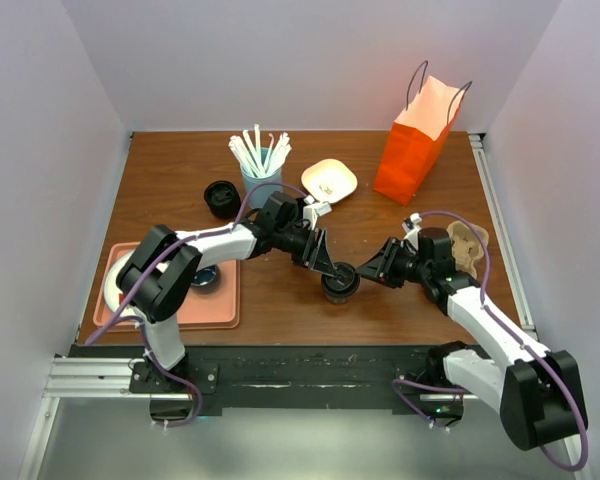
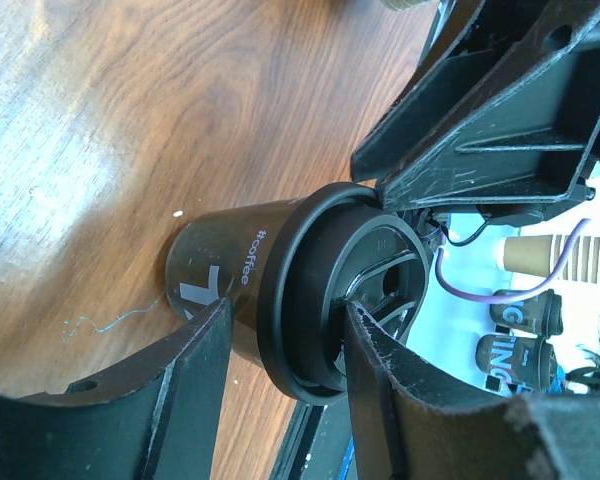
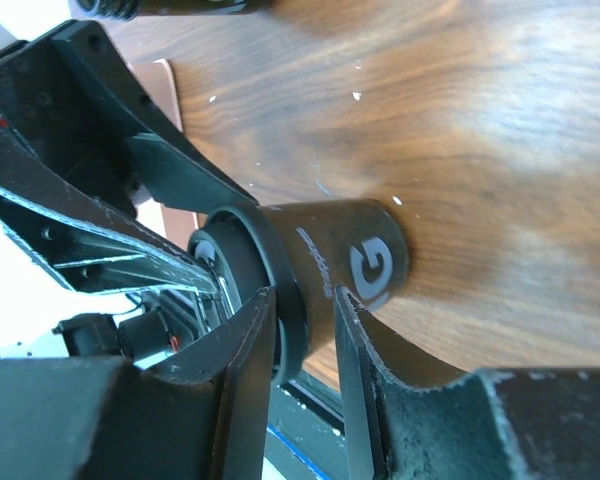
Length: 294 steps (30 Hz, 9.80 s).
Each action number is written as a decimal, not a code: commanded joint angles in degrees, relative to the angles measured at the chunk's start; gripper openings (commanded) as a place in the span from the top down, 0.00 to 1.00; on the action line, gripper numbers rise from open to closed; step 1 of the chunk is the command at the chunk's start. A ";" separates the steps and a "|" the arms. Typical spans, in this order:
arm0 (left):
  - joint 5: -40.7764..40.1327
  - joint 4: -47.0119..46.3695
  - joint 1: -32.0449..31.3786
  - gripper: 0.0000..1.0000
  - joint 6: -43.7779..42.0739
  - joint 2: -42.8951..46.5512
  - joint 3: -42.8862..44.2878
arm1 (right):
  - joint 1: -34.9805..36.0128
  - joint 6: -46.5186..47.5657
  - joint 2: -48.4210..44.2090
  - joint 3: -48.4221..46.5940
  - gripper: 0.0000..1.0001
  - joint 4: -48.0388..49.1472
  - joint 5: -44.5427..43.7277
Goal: Pack the takeout coffee
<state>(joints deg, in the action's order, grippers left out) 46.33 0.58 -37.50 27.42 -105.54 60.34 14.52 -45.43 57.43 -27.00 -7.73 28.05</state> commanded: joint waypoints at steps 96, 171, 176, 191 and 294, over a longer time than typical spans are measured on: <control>-22.60 13.66 -3.46 0.52 -1.85 -9.34 -8.83 | 0.42 -6.86 -15.41 24.81 0.82 3.34 -7.30; -26.90 17.79 -4.43 0.54 -1.93 -10.92 -6.02 | 9.21 -5.02 -7.95 -1.74 0.78 -7.74 -22.25; -27.08 17.88 -4.43 0.54 -1.93 -11.01 -6.02 | 9.21 -5.63 -7.42 2.82 0.87 -6.86 -22.87; -27.61 18.05 -4.60 0.54 -1.58 -11.62 -6.28 | 9.21 -8.97 -10.75 13.38 0.89 -8.80 -25.68; -15.47 24.72 -0.39 0.38 -3.60 6.48 16.47 | 10.88 6.22 6.90 -26.24 0.68 -20.39 -10.91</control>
<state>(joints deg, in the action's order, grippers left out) 32.60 22.94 -37.95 25.74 -103.85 71.50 25.23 -41.04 64.20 -44.51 -25.12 17.63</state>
